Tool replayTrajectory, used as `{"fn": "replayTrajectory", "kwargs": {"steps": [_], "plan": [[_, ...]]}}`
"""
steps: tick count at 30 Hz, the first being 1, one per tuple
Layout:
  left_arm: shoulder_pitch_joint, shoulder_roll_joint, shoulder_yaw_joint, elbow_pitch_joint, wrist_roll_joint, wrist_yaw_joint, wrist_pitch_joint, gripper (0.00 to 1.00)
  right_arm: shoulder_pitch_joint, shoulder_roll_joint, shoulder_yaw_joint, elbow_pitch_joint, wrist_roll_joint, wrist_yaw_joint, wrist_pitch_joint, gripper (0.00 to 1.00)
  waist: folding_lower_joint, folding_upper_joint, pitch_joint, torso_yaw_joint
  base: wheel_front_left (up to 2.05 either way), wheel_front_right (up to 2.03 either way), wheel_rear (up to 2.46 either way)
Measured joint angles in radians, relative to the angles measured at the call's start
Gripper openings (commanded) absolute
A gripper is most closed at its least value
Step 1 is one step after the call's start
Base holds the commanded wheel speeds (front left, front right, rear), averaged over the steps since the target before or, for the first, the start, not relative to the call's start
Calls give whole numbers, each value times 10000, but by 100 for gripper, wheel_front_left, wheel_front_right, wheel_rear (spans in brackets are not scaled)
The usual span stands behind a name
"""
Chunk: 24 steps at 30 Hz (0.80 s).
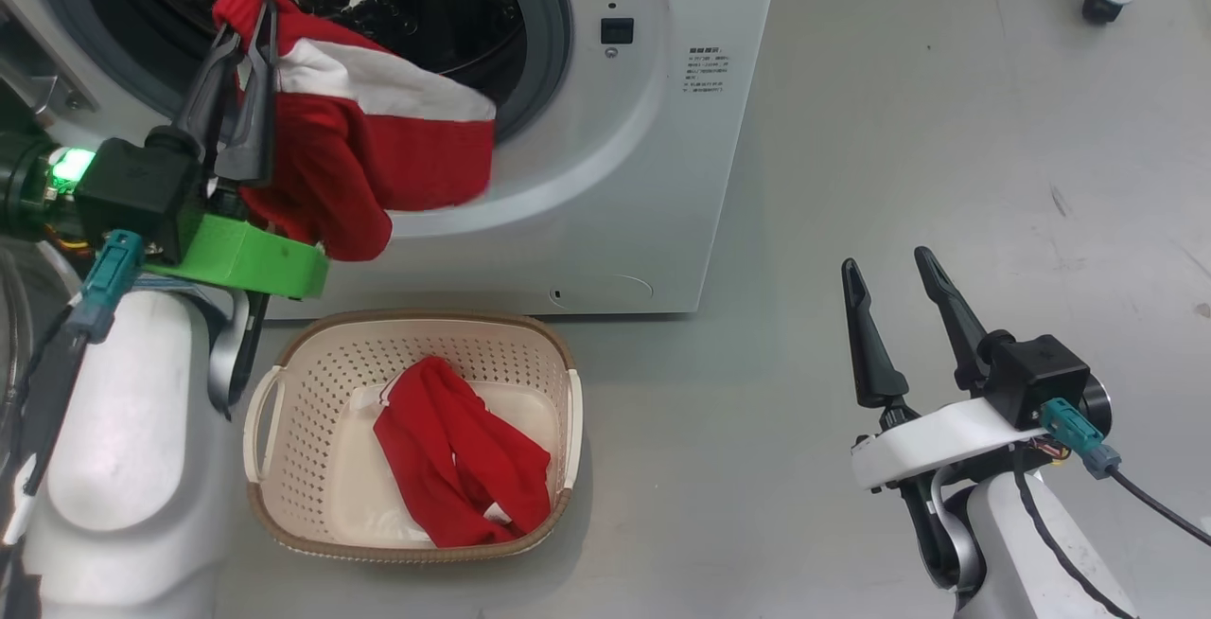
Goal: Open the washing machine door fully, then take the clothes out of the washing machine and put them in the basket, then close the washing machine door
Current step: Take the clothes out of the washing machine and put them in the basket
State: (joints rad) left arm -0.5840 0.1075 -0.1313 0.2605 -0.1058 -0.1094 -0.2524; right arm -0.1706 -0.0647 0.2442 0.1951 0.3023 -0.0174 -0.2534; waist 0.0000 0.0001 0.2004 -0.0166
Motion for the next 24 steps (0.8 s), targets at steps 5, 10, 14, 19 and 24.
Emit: {"fn": "replayTrajectory", "kwargs": {"steps": [5, 10, 14, 19, 24], "plan": [[56, 10, 111, -930, 0, 23, -48, 0, 11, 4, -67, -23, -27, 65, 0, 100, 0, 0, 16, 89, 0, 0, 0], [96, 12, 159, -1546, 2, 33, -54, 0, 105, 12, -84, -23, -46, 75, 0, 100, 0, 0, 32, 165, 0, 0, 0], [203, 13, 159, -1854, 4, 33, -54, 0, 108, 17, -109, -40, -50, 77, 0, 100, 0, 0, 41, 213, 0, 0, 0], [705, 58, 25, -1745, 8, 31, -54, 0, 135, 21, -127, -48, -61, 104, 0, 100, 0, 0, 61, 275, 0, 0, 0], [1470, 128, -21, -1112, 2, 31, -23, 0, 151, 25, -128, -75, -67, 119, 0, 100, 0, -1, 136, 310, 0, 0, 0]]}}
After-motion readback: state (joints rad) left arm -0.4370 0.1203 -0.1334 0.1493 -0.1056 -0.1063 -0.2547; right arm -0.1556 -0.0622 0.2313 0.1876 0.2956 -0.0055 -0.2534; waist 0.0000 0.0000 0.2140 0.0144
